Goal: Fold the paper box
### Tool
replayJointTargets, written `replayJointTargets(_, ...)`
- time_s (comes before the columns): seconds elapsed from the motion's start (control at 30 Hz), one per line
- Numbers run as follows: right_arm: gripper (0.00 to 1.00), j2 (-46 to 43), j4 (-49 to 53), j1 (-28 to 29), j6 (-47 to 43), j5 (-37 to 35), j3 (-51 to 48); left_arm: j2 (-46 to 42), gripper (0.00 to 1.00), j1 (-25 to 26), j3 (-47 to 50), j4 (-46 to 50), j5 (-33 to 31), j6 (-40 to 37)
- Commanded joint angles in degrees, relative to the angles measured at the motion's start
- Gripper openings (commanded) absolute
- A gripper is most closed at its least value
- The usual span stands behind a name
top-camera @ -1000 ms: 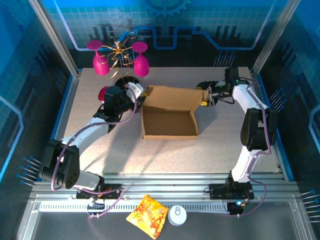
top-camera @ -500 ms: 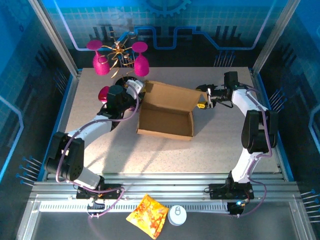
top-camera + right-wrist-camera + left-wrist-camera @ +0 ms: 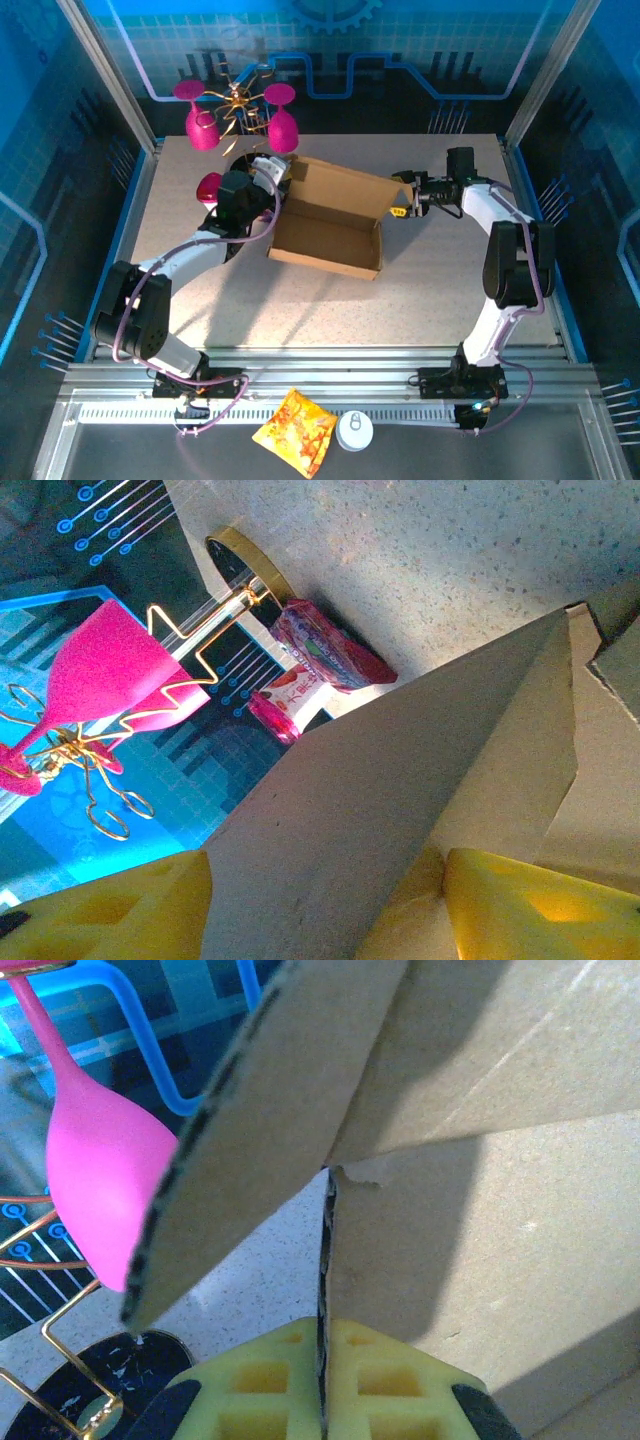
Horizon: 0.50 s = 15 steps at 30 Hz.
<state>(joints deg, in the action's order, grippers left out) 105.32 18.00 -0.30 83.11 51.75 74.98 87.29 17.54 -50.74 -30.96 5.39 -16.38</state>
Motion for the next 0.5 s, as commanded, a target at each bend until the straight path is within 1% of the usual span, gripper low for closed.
replayJointTargets(0.0,0.63,-2.7,-1.3,2.7,4.5,5.0,-0.4,0.6,0.04,2.7,1.0,-0.7,4.3,1.0)
replayJointTargets(0.23,0.66,-5.4,1.2,2.8,7.9,5.2,-3.3,0.4,0.04,2.6,1.5,-1.5,3.9,1.3)
replayJointTargets(0.27,0.66,-5.8,0.8,2.9,8.8,5.3,-4.0,0.5,0.04,2.6,1.6,-1.8,4.0,1.4)
replayJointTargets(0.4,0.66,-7.2,-6.0,2.9,16.4,5.2,-8.7,0.6,0.05,2.7,2.1,-3.3,4.0,2.4)
replayJointTargets(0.47,0.67,-7.3,-6.9,2.9,18.0,5.2,-9.4,0.8,0.05,2.6,2.5,-4.1,4.0,2.9)
